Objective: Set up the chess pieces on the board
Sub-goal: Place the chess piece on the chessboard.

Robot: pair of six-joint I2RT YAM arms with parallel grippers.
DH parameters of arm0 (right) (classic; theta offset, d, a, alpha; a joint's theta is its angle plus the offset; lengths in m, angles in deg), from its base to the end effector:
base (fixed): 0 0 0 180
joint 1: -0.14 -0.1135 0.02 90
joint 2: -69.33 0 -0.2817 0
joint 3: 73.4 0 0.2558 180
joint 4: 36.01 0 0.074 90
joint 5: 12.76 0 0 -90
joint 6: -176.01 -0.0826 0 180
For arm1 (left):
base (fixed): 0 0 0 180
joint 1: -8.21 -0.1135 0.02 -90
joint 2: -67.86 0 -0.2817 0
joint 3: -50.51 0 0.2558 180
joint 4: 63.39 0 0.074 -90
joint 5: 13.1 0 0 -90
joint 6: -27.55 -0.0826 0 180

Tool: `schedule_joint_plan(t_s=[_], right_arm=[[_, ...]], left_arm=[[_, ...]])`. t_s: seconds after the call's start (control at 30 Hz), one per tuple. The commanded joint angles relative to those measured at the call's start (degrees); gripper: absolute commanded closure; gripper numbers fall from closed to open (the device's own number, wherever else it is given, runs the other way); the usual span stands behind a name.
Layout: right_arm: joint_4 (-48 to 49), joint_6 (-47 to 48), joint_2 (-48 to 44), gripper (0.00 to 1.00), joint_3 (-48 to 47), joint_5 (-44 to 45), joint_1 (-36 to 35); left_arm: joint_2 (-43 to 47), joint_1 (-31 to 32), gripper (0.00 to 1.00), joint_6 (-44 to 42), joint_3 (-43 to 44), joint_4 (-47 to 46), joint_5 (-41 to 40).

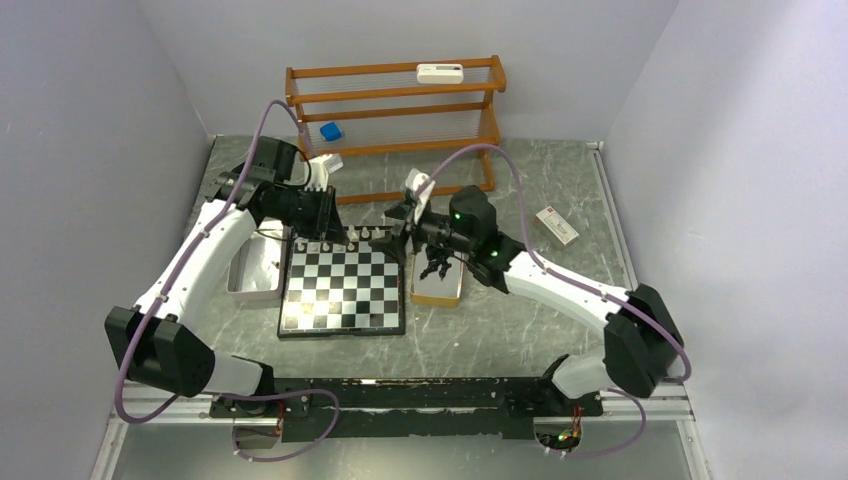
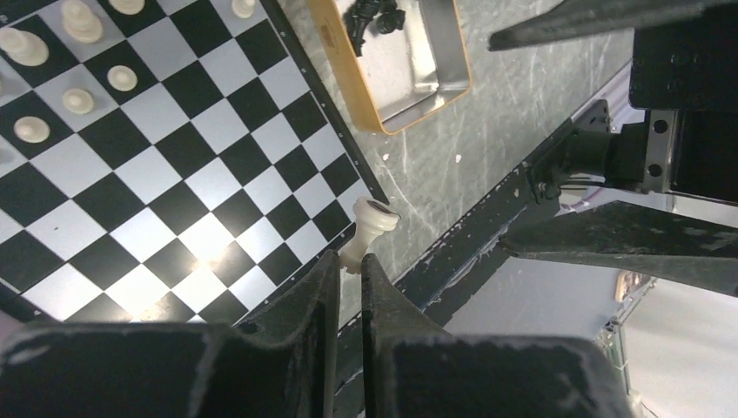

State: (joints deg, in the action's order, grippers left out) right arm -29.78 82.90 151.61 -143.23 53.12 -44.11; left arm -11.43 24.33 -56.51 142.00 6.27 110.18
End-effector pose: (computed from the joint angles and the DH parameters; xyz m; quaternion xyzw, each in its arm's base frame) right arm 0.2490 0.2897 0.3213 -0.3864 0.6326 0.4047 0.5355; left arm 0.2705 -0.1253 0.3238 0.1615 0.9090 -0.3212 0.2109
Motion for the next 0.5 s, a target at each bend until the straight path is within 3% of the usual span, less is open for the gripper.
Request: schedule_joint_plan(t_s=[0.0, 0.13, 0.23, 0.47], right_arm=[[4.0, 29.56, -6.15, 0.21, 6.14, -8.31, 0.03], [1.08, 46.82, -7.65, 0.2, 8.22, -16.44, -0.85], [-2.19, 52.89, -6.52, 0.21, 6.51, -12.79, -3.56], [-5.22, 61.87, -4.3, 0.4, 2.44, -6.04, -7.82]], left_arm=[[0.29, 0.4, 0.85, -1.02, -0.94, -0.07, 5.17], [0.74, 0.57, 0.85, -1.54, -1.84, 0.16, 7.52], [1.37, 0.8, 0.85, -0.97, -2.7, -0.34, 9.06], [2.64, 1.36, 0.85, 0.24, -3.62, -1.48, 11.51]])
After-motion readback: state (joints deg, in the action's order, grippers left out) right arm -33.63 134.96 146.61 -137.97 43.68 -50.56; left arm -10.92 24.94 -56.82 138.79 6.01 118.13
